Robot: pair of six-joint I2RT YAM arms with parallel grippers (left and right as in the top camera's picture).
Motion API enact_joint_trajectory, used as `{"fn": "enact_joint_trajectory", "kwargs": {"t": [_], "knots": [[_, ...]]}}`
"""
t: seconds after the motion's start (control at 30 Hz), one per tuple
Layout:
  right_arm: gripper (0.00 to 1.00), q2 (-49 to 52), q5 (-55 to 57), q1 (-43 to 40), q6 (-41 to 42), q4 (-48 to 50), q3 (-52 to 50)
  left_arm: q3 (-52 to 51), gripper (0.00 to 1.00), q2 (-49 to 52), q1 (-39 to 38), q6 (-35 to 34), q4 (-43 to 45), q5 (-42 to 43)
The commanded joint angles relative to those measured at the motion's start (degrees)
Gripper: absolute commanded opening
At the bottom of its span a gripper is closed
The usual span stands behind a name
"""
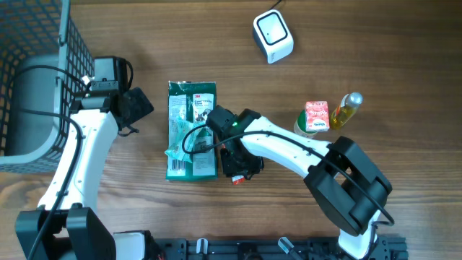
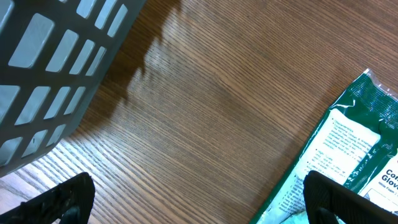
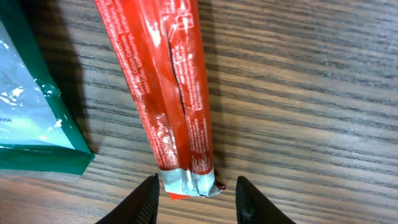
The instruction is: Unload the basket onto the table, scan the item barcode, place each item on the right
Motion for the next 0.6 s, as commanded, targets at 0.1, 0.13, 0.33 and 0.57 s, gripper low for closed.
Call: {"fn": "enact_joint_trajectory", "kwargs": {"t": [0.1, 0.13, 0.33, 0.57], "knots": [[0.36, -0.81, -0.68, 0.02, -1.31, 1.90, -1.60, 0.26, 1.00, 0.37, 0.22, -0.55, 0.00, -0.11], [0.34, -0.81, -0.66, 0.02, -1.33, 1.95, -1.60, 0.26, 1.00, 0.39, 0.22, -0.55, 0.00, -0.11], [0.31, -0.81, -1.46, -1.44, -1.60, 2.62, -1.55, 0.26, 1.00, 0.37, 0.22, -0.57, 0.00, -0.11], [0.31, -0.81, -5.81, -3.21, -6.08, 1.73, -1.55, 0.26, 1.00, 0.39, 0.22, -0.57, 0.00, -0.13]]}}
